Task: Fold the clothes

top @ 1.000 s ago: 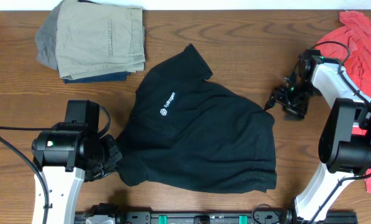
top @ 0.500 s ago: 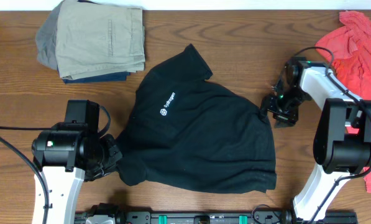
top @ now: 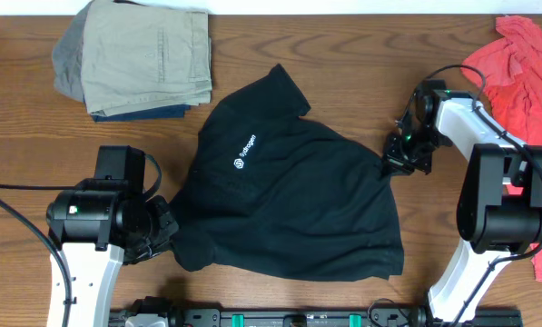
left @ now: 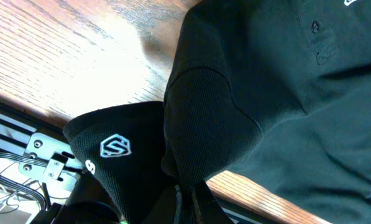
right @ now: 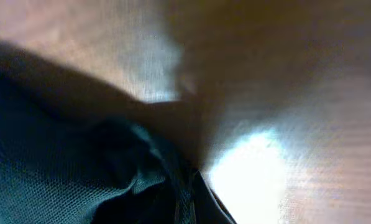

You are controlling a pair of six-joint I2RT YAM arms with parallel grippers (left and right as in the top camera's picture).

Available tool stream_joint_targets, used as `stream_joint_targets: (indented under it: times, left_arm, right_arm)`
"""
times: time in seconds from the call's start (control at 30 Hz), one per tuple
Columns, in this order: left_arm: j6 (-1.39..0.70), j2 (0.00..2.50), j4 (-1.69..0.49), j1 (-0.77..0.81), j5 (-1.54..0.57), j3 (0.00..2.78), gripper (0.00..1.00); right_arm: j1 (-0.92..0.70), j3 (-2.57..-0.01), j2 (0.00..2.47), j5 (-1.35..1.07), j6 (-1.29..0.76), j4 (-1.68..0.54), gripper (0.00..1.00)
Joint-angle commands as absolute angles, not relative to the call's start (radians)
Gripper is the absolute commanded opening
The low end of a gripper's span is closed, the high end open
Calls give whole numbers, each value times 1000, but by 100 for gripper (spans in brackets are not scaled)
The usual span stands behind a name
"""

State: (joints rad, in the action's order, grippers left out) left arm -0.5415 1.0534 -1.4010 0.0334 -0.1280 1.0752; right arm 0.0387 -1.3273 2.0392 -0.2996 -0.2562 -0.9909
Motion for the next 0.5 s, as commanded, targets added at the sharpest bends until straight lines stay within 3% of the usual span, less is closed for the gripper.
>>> stream_joint_targets:
  times: [0.0, 0.47]
  left_arm:
    - [-525, 1051, -1396, 30, -123, 1089, 7]
    - [-633, 1093, -1256, 30, -125, 1051, 6]
  right_arm:
    - [80, -1370, 2048, -304, -276, -976, 1]
    - [208, -1815, 2048, -307, -257, -972, 1]
